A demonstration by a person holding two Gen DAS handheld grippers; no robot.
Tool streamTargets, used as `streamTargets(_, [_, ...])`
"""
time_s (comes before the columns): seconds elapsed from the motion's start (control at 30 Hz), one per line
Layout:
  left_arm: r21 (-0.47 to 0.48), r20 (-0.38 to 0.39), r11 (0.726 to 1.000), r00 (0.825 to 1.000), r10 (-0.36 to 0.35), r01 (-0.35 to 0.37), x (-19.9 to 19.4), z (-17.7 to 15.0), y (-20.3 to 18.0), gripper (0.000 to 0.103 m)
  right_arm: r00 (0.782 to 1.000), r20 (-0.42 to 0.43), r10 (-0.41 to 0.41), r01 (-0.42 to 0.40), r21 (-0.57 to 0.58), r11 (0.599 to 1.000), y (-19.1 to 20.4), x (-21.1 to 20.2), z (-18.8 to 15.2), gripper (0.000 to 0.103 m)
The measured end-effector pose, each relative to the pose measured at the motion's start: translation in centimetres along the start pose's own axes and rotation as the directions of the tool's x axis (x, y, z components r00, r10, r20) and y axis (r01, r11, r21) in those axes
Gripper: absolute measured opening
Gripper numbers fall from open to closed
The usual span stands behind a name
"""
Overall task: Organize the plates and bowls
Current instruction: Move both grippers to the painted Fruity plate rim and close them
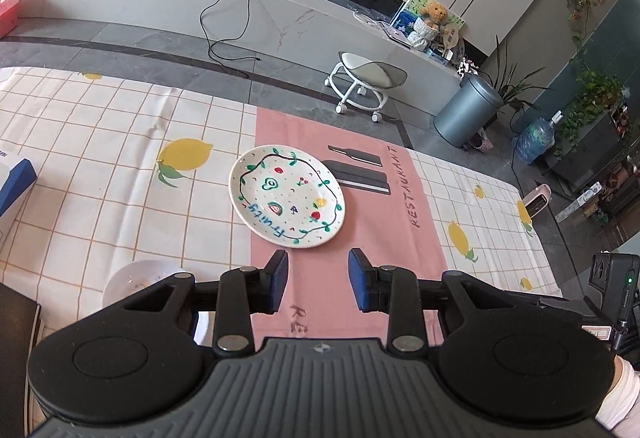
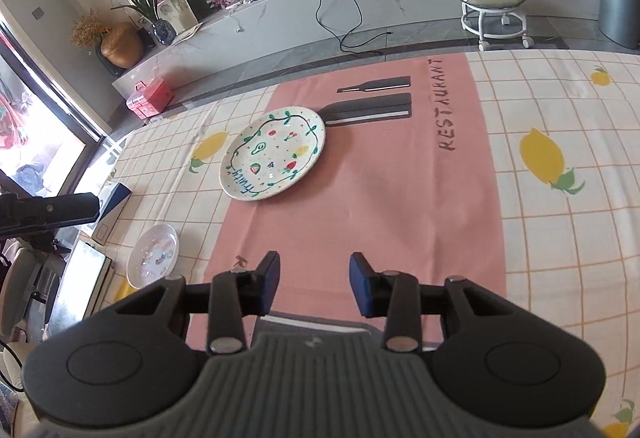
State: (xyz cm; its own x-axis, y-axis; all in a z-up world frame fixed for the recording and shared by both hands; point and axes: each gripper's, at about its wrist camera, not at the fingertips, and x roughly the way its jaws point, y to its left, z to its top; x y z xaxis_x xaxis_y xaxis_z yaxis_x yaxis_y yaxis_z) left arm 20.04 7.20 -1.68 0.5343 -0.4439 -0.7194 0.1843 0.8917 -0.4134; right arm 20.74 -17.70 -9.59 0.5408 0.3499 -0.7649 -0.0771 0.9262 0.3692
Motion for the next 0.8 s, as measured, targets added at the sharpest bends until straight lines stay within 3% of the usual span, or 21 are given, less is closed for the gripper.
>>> streamTargets(0.13, [-0.036, 0.02, 0.999, 1.0, -0.004, 0.005, 2.7, 0.7, 2.7, 0.037, 1.0, -0.006, -0.012, 0.012, -0.031, 0.999, -0.1, 3.2, 1.6, 0.039])
streamTargets(0.27, [-0.012, 0.085, 0.998, 0.995, 0.058, -0.057, 4.6, 0.8, 3.7, 0.037, 0.997, -0.07, 0.019, -0.021, -0.029, 0.999, -0.6, 6.5, 3.1, 0.039])
streamTargets(0.33, [-0.014, 0.041, 0.997, 0.996, 0.079, -0.078, 5.9, 1.2, 4.4, 0.038, 0.996, -0.085, 0.04, -0.042, -0.019, 0.999, -0.8, 7.8, 3.8, 0.039])
streamTargets(0.43, [-0.073, 0.014, 0.995, 0.998, 0.067, -0.066, 7.3, 1.4, 5.6, 0.05, 0.994, -0.09, 0.055, -0.054, 0.01, 0.999, -1.2, 9.5, 5.0, 0.039])
streamTargets(0.53, [-0.06, 0.009, 0.994, 0.996, 0.09, -0.09, 8.5, 1.6, 5.9, 0.049, 0.994, -0.064, 0.091, -0.087, 0.067, 0.994, -1.7, 10.6, 6.1, 0.039])
streamTargets(0.67, [-0.176, 0.034, 0.984, 0.999, 0.033, -0.026, 9.6, 2.1, 7.6, 0.041, 0.991, -0.044, 0.126, -0.118, 0.153, 0.981, -2.5, 11.9, 7.2, 0.039])
streamTargets(0.8, [-0.203, 0.063, 0.979, 0.998, 0.017, -0.004, 10.5, 2.4, 8.3, 0.037, 0.992, -0.039, 0.118, -0.11, 0.176, 0.978, -2.8, 13.0, 7.8, 0.038])
